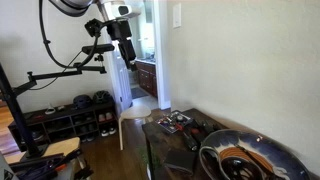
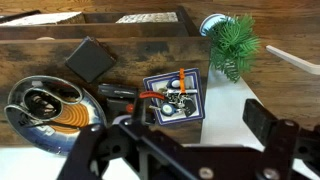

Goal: Take three black objects between the bowls and put them in the bowl on the right

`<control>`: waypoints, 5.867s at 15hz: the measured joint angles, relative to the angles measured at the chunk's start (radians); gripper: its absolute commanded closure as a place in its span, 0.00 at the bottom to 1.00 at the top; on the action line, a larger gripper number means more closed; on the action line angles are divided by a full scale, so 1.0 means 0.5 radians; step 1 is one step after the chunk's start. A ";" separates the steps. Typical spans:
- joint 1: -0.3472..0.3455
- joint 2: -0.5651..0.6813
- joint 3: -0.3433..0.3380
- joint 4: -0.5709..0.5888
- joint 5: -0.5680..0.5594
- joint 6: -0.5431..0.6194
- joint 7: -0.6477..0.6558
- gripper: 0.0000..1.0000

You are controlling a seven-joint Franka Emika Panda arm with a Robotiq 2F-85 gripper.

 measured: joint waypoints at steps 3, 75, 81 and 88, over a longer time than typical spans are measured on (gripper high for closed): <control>0.000 0.000 0.000 0.000 0.000 0.000 0.000 0.00; -0.137 1.859 -0.448 0.833 -0.605 0.489 -1.588 0.00; -0.160 1.965 -0.448 0.910 -0.606 0.490 -1.701 0.00; -0.176 1.991 -0.441 0.932 -0.606 0.490 -1.787 0.59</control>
